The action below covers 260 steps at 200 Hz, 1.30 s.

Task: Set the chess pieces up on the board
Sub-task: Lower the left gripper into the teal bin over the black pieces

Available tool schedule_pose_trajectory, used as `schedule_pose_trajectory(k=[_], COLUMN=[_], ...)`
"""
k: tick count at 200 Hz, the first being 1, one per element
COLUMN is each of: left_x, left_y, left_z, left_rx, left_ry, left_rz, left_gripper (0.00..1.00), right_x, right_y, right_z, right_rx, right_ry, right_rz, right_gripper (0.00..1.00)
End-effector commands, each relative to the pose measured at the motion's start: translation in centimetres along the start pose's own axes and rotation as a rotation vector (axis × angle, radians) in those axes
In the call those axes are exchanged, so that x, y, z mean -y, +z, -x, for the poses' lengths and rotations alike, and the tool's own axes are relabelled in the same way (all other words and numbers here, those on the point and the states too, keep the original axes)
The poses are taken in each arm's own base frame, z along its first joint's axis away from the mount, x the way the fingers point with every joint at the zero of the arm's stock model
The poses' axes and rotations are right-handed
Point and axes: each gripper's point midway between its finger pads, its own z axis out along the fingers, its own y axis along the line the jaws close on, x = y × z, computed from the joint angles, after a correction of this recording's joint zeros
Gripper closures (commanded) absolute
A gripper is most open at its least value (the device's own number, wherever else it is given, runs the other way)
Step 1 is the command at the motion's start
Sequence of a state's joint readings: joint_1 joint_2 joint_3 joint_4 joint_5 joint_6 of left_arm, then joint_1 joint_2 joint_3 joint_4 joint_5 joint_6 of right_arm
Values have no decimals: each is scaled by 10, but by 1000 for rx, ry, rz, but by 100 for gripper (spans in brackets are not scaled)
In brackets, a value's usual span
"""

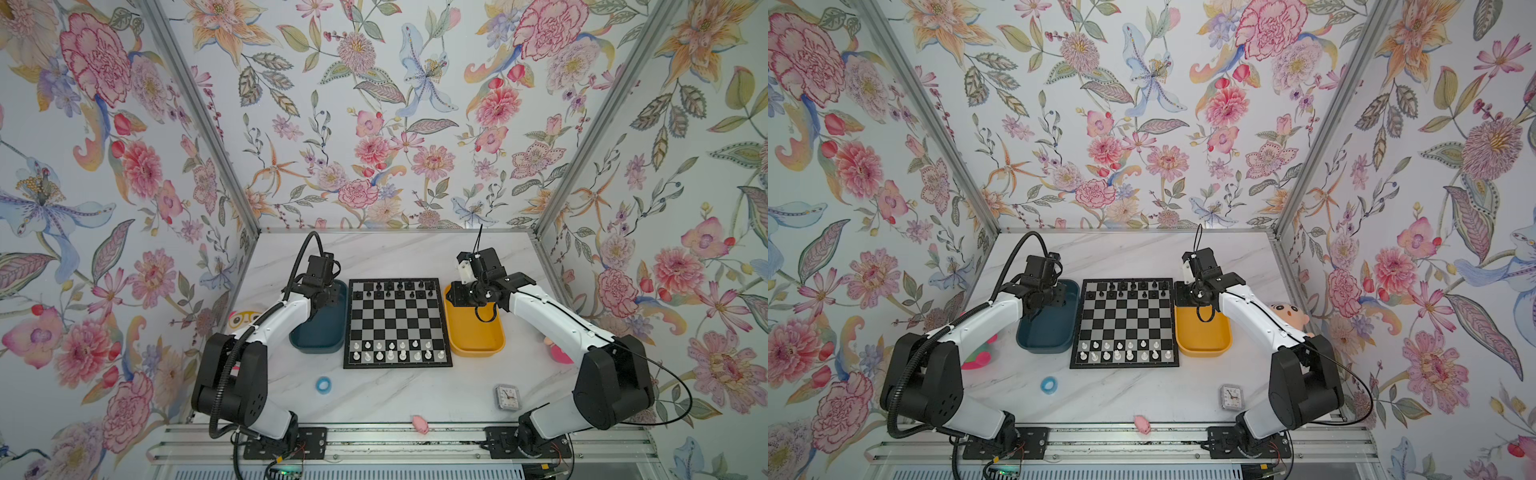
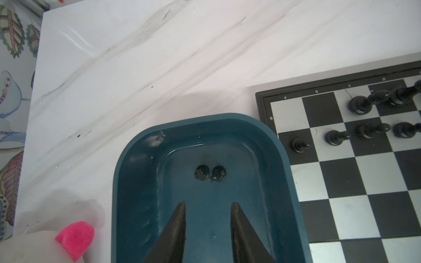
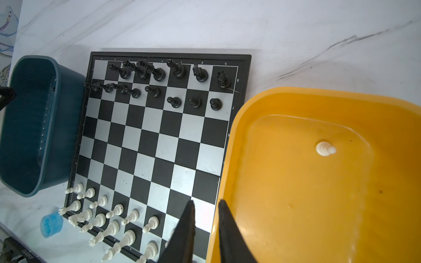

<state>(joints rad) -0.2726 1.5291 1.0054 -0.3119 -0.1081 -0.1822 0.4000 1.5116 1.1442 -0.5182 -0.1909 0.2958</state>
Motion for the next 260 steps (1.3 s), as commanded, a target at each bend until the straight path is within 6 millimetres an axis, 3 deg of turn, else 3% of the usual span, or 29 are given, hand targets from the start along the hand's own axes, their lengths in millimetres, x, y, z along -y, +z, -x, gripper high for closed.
schedule_pose_trajectory(k=[1,83,260], left_x=[-1,16,19], left_y=[5,25,58], left_z=[-3,-16,-18], left_rx=[-25,-89,-142], left_ry=[112,211,195], left_rz=[-11,-166,-218], left_gripper=[65,64,65], right_x=[0,4,5], right_y=[0,4,8], right_z=[-2,-6,-9], right_rx=[-13,-28,-43], right_ry=[1,2,11], right_rz=[-12,-13,-2], right_gripper=[79,79,79])
